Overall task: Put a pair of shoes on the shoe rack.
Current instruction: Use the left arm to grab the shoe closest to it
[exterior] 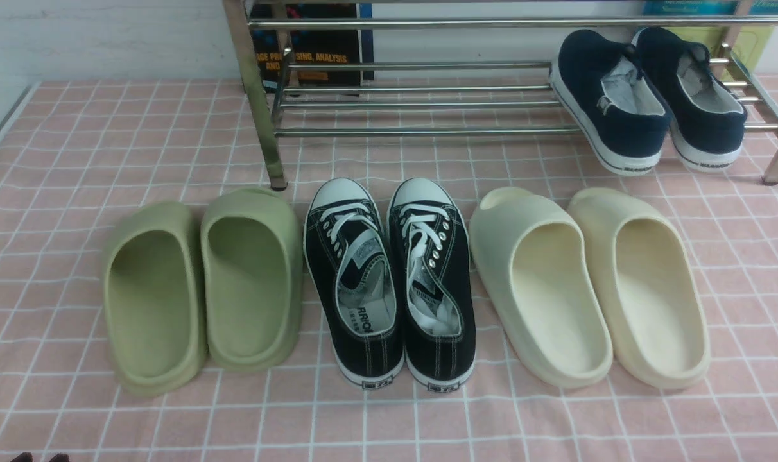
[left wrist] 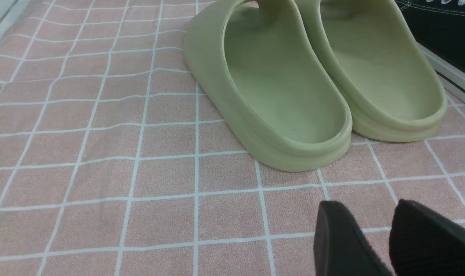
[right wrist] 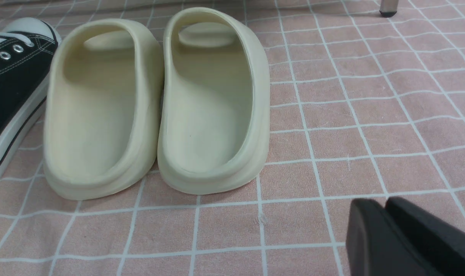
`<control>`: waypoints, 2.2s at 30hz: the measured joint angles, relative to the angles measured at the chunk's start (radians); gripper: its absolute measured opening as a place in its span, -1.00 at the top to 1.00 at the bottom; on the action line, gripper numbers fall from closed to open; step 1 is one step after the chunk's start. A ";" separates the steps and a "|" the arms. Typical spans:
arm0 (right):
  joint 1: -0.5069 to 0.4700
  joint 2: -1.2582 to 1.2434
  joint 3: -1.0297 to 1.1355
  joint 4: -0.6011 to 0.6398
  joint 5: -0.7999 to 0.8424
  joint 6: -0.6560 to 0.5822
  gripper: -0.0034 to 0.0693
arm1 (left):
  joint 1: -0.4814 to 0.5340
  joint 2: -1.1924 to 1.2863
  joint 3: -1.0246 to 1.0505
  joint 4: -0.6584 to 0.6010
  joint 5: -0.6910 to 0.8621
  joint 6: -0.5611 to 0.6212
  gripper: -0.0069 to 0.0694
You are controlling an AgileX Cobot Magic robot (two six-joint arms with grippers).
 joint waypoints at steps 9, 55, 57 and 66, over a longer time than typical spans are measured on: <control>0.000 0.000 0.000 0.000 0.000 0.000 0.71 | 0.000 0.000 0.000 0.000 0.000 0.000 0.19; 0.000 0.000 0.000 0.001 0.000 0.000 0.59 | 0.000 0.000 0.011 0.023 -0.699 -0.076 0.19; 0.000 0.000 0.000 0.001 0.000 0.000 0.58 | 0.000 0.000 0.011 0.000 -0.899 -0.184 0.19; 0.000 0.000 0.000 0.001 0.000 0.000 0.56 | 0.000 -0.001 -0.208 -0.042 -0.914 -0.328 0.38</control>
